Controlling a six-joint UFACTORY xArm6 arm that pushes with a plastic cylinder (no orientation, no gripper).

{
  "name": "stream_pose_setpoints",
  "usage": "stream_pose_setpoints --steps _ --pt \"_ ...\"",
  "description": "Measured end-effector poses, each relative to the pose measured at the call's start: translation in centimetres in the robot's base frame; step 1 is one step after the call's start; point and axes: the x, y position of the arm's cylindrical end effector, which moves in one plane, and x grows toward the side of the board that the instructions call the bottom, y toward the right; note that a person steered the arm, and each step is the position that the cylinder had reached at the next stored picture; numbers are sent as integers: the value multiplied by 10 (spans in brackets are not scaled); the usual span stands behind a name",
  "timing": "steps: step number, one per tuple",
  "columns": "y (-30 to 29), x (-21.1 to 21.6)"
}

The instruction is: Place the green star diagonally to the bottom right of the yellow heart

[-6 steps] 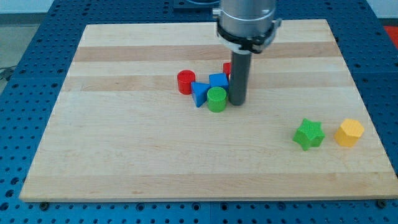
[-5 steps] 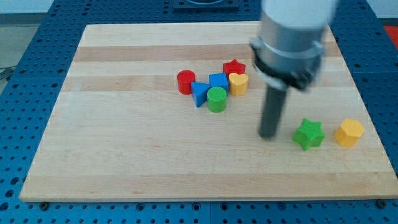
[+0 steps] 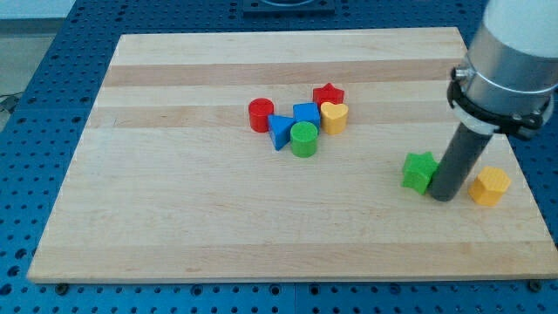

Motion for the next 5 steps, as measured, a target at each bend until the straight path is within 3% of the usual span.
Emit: stream_pose_setpoints --steps 4,5 --pt "-67 -74" --pt "-28 -19"
